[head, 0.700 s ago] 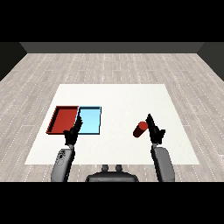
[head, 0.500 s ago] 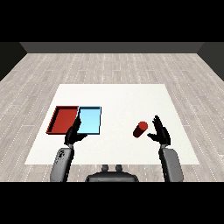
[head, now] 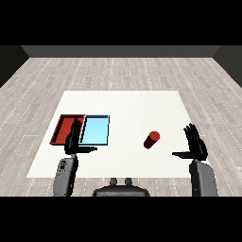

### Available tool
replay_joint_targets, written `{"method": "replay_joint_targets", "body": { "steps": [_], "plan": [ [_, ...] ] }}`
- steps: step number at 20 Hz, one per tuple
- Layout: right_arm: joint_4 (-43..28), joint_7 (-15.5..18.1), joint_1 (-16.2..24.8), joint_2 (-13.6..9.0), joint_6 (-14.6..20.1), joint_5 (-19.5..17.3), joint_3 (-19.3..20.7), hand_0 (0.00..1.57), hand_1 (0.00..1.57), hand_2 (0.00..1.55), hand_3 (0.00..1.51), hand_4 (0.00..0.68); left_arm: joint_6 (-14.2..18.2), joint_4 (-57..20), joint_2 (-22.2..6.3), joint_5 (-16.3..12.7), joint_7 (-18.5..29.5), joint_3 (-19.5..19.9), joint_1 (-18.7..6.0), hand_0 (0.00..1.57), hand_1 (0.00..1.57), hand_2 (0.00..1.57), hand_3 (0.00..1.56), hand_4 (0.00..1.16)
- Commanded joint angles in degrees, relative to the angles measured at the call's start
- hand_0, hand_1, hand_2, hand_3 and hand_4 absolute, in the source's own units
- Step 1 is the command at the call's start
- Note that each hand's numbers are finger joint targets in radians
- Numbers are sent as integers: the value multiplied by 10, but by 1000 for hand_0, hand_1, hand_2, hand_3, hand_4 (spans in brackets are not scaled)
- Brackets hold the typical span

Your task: Pick the red can and put it in the red box

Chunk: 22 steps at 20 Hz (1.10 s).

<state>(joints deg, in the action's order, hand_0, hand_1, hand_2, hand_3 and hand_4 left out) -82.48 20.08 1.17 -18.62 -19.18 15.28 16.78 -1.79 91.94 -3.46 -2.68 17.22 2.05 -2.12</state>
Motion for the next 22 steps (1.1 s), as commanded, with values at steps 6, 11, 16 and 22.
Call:
{"method": "replay_joint_targets", "body": {
  "steps": [6, 11, 16, 22],
  "plan": [
    [79, 73, -18, -22, -70, 3, 40, 0, 0, 0, 0, 0, -7, -46, 9, 5, 89, 6, -2, 0, 0, 0, 0, 0],
    [119, 73, -62, -14, -62, -17, 29, 0, 0, 0, 0, 0, 5, -18, 19, 4, 73, 0, 4, 0, 0, 0, 0, 0],
    [42, 8, -17, -4, -77, 6, 20, 0, 0, 0, 0, 0, 7, -53, 20, -3, 77, 10, -26, 0, 0, 0, 0, 0],
    [150, 29, -93, 21, -54, -19, 2, 0, 0, 0, 0, 0, -21, -12, 13, -26, 89, 8, 12, 0, 0, 0, 0, 0]
  ]
}}
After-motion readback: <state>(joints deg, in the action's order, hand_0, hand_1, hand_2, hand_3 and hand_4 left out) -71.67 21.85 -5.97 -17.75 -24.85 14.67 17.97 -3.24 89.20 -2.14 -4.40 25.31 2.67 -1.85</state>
